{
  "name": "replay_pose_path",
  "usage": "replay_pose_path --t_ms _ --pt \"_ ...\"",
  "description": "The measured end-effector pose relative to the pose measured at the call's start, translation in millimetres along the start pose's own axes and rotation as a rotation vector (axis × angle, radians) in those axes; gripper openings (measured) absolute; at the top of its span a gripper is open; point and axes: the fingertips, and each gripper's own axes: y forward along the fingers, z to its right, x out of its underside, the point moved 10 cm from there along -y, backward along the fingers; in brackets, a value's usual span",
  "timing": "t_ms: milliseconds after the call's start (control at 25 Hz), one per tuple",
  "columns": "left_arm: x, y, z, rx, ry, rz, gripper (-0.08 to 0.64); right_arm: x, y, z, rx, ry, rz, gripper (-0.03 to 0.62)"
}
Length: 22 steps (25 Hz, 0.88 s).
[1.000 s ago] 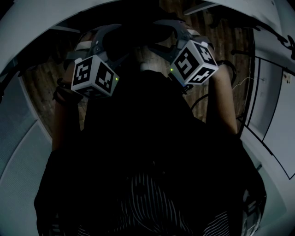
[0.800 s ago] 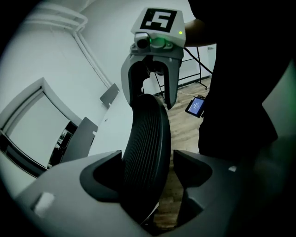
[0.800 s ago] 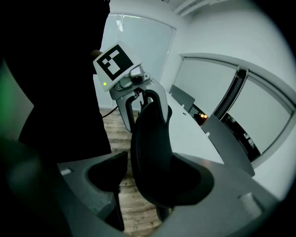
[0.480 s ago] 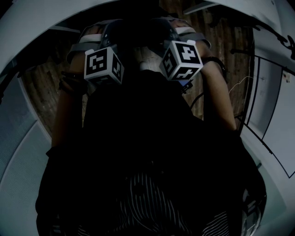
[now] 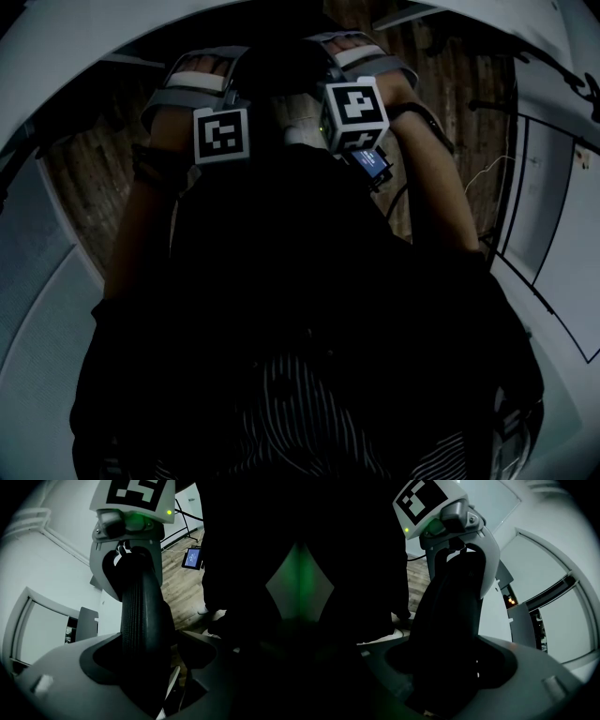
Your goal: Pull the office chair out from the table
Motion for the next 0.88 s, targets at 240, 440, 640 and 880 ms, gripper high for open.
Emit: replay_pose_path --t_ms 240,440,640,880 --pt "0.8 5.0 -5.2 0.005 -0.007 -0.01 0.374 9.6 10.8 0.8 0.001 -0.035 -0.007 0.319" --pt "4.3 11.4 -1.8 -0.025 -0.007 -0.021 0.374 9.4 17.7 0.7 0.014 -0.067 -0.02 0.31" --pt "3.9 14.3 2.8 -0.03 -0.023 -0.034 0.373 10.0 21.1 -1.5 0.009 -0.073 -0.011 0.308" --pt "-2.7 22.9 8.3 -0.028 -0.094 -0.041 0.354 16.9 24.9 -7.0 0.026 -0.098 0.0 0.293"
